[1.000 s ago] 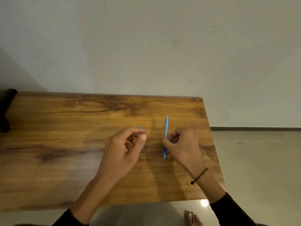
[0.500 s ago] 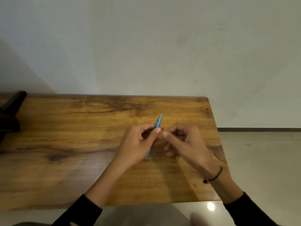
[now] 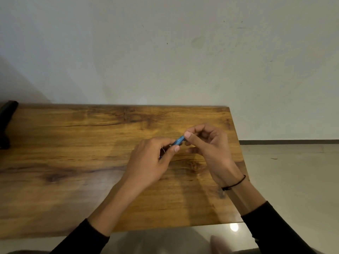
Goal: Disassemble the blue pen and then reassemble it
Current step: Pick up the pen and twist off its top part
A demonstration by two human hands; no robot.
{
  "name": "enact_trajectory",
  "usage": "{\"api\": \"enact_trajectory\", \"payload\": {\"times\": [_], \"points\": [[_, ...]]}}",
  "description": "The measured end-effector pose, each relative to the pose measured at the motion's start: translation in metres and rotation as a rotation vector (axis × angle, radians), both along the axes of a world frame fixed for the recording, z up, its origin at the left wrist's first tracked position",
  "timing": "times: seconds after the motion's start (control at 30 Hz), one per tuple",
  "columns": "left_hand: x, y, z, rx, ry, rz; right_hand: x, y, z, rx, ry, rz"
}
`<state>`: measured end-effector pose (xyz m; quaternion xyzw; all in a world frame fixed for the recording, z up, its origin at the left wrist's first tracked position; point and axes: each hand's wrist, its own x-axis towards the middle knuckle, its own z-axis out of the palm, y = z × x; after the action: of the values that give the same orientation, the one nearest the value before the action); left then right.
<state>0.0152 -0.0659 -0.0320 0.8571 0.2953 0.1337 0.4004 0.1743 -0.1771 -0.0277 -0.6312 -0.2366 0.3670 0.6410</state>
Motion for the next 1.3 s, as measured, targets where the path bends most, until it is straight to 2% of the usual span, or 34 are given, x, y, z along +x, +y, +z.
{"api": "enact_trajectory", "payload": {"times": [0.1,0.13,0.2,0.23,0.3,0.4,0.67,0.83,0.97,1.1,1.2,1.3], "points": [[-0.001,0.001,0.000,-0.014,0.019,0.030,0.011,0.000,-0.003,0.017,0.004,-0.083],[-0.002,0.002,-0.001,-0.031,0.014,0.048,0.017,0.000,-0.005,-0.027,-0.115,-0.112],[-0.004,0.007,-0.002,-0.068,-0.007,0.092,0.026,0.001,-0.016,-0.235,-0.526,-0.128],[-0.005,0.010,-0.003,-0.077,-0.014,0.108,0.027,0.002,-0.023,-0.330,-0.673,-0.113],[-0.006,0.013,-0.004,-0.079,-0.012,0.129,0.025,0.004,-0.033,-0.432,-0.790,-0.054],[-0.007,0.016,-0.007,-0.065,0.007,0.133,0.022,0.004,-0.044,-0.462,-0.869,0.002],[-0.008,0.014,-0.007,-0.038,0.037,0.116,0.035,-0.002,-0.033,-0.497,-0.734,0.042],[-0.004,0.011,-0.006,-0.001,0.039,0.093,0.038,-0.001,-0.010,-0.334,-0.678,-0.089],[-0.002,0.006,-0.002,0.037,0.048,0.049,0.021,0.004,-0.002,-0.172,-0.467,0.099],[0.000,0.004,0.000,0.088,0.084,0.018,0.018,0.006,-0.006,-0.110,-0.391,0.163],[-0.001,0.002,0.000,0.090,0.095,-0.002,0.019,0.004,-0.005,-0.122,-0.370,0.135],[0.002,0.000,-0.003,0.080,0.119,-0.006,0.025,0.003,-0.002,-0.167,-0.375,0.018]]}}
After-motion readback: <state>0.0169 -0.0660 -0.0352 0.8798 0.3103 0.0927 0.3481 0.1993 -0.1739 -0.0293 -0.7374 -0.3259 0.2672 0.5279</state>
